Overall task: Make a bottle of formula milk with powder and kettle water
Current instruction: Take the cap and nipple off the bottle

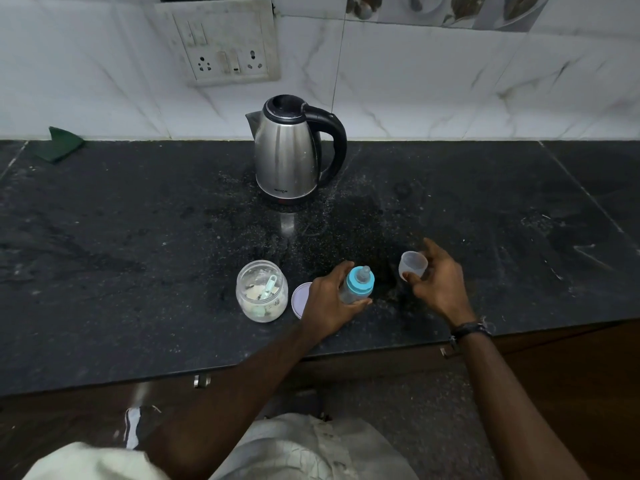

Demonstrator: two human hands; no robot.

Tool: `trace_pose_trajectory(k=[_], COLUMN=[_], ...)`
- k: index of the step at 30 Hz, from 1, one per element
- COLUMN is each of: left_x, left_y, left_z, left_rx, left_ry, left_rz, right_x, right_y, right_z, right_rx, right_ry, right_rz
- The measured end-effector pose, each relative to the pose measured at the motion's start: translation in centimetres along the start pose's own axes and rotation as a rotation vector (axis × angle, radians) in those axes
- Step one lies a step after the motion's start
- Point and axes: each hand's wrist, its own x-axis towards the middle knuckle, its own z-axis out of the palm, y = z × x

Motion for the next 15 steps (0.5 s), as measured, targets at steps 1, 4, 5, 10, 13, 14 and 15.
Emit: trace_pose_trajectory(k=[1,4,5,10,13,14,15], left_x=[0.0,0.0,0.0,0.1,0.1,0.1,0.1], left_y=[0.0,0.1,0.1,-0.2,-0.4,-0.5,-0.5], left_z=[0.0,0.0,0.0,0.1,0.2,0.2,0.2], left_rx=[-0.004,-0.010,-0.014,-0.021,-0.026,-0.030,-0.033], left_ry=[-0.001,-0.007,-0.009,-0.015,-0.020,-0.020,-0.018], left_rz=[-0.004,-0.008,-0.009,-0.023,-0.033,-0.040,-0.047], right_x=[-0.1,-0.5,-0.6,-0.9,-0.9,-0.8,-0.8], right_y=[0.6,1.6,1.7,2.5,2.7,2.8,2.8], right_z=[0.5,1.4,1.6,2.3,2.4,2.4,2.4], right_rx=[0.012,0.033,0.041,0.048,0.020,0.010,-0.001], right_ry=[0.005,0.030,0.027,-0.004,-0.016,-0.021,-0.027], right_rz=[0.019,0.039,0.049,0.060,0.056,0.055,0.057])
